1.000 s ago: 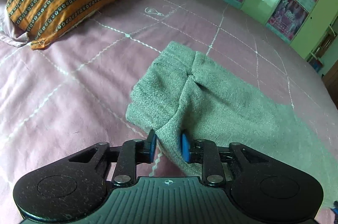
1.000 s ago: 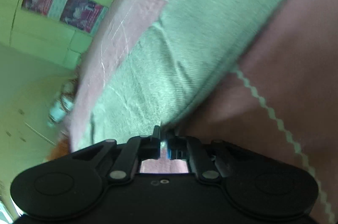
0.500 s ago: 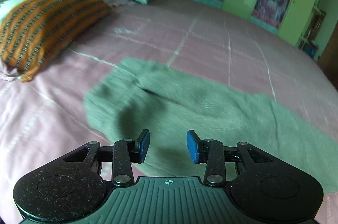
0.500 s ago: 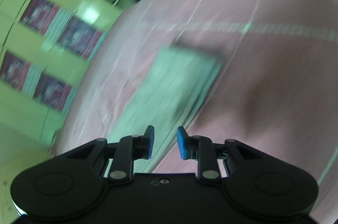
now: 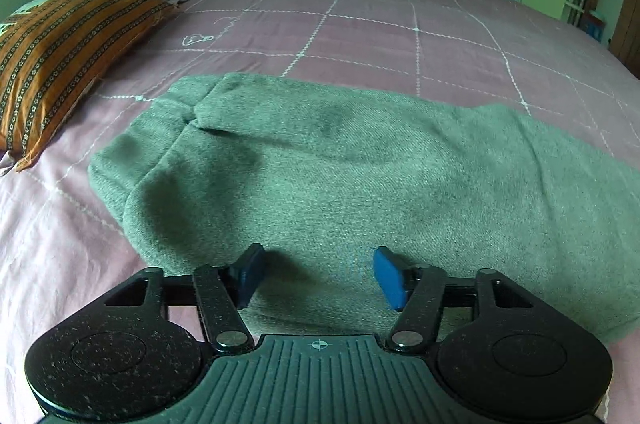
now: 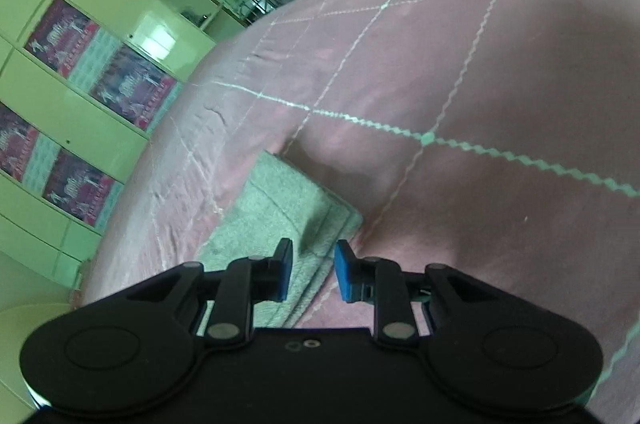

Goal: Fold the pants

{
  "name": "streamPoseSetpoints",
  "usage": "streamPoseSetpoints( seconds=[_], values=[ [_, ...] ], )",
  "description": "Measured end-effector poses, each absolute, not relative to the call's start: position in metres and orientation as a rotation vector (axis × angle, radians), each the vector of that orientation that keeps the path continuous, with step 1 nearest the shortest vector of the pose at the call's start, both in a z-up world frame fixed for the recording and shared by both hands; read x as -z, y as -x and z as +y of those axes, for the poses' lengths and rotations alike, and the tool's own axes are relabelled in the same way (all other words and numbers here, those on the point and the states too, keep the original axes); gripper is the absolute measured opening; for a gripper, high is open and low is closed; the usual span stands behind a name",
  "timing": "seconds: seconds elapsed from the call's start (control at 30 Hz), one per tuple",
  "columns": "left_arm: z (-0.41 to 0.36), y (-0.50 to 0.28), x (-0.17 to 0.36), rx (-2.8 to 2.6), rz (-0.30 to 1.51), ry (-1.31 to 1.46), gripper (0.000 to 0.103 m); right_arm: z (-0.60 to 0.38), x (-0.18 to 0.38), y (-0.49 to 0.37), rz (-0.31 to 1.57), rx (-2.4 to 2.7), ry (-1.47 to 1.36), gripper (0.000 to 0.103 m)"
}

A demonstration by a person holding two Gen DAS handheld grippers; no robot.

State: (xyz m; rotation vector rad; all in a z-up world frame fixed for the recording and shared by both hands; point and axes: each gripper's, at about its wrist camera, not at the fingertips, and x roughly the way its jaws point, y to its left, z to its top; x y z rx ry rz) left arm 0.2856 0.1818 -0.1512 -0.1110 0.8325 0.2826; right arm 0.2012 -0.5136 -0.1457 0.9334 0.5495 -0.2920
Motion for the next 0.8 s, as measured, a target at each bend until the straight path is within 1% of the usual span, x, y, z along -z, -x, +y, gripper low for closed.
streamPoseSetpoints(
  seconds=[0.07,0.2,0.3,0.33,0.37,0.4,0.47,0.53,0.57,0.7,0.73,0.77,0.8],
  values=[
    [0.179,-0.286,0.151,-0.283,0.832,0.105,0.065,-0.515,0.147,-0.204,0.557,0.281,-0.924,0.015],
    [0.180,-0.282,0.151,-0.273,0.827,0.110,0.066,-0.518,0.140,-0.211,0.536,0.264,-0.912,0.015],
    [0.184,-0.285,0.153,-0.266,0.826,0.116,0.066,-0.520,0.146,-0.221,0.584,0.274,-0.919,0.014],
    [0.184,-0.285,0.153,-0.264,0.827,0.116,0.066,-0.520,0.147,-0.224,0.591,0.269,-0.919,0.003],
    [0.184,-0.285,0.152,-0.263,0.828,0.116,0.066,-0.520,0.147,-0.229,0.611,0.256,-0.916,0.001],
    [0.184,-0.285,0.153,-0.261,0.828,0.115,0.066,-0.519,0.143,-0.231,0.611,0.245,-0.901,0.000],
    [0.184,-0.285,0.153,-0.259,0.827,0.113,0.066,-0.517,0.123,-0.228,0.528,0.211,-0.874,0.000],
    [0.184,-0.285,0.154,-0.260,0.824,0.113,0.066,-0.517,0.111,-0.223,0.458,0.188,-0.869,0.000],
    [0.184,-0.285,0.154,-0.261,0.823,0.114,0.066,-0.516,0.111,-0.224,0.457,0.196,-0.856,0.000],
    [0.185,-0.284,0.152,-0.276,0.812,0.122,0.066,-0.528,0.159,-0.231,0.634,0.259,-0.950,0.000],
    [0.187,-0.281,0.147,-0.297,0.801,0.133,0.066,-0.531,0.163,-0.228,0.641,0.235,-0.976,0.000],
    [0.192,-0.277,0.141,-0.323,0.779,0.149,0.066,-0.531,0.159,-0.222,0.626,0.237,-0.968,0.010],
    [0.199,-0.272,0.136,-0.345,0.751,0.170,0.066,-0.528,0.148,-0.214,0.599,0.261,-0.928,0.015]
  ],
)
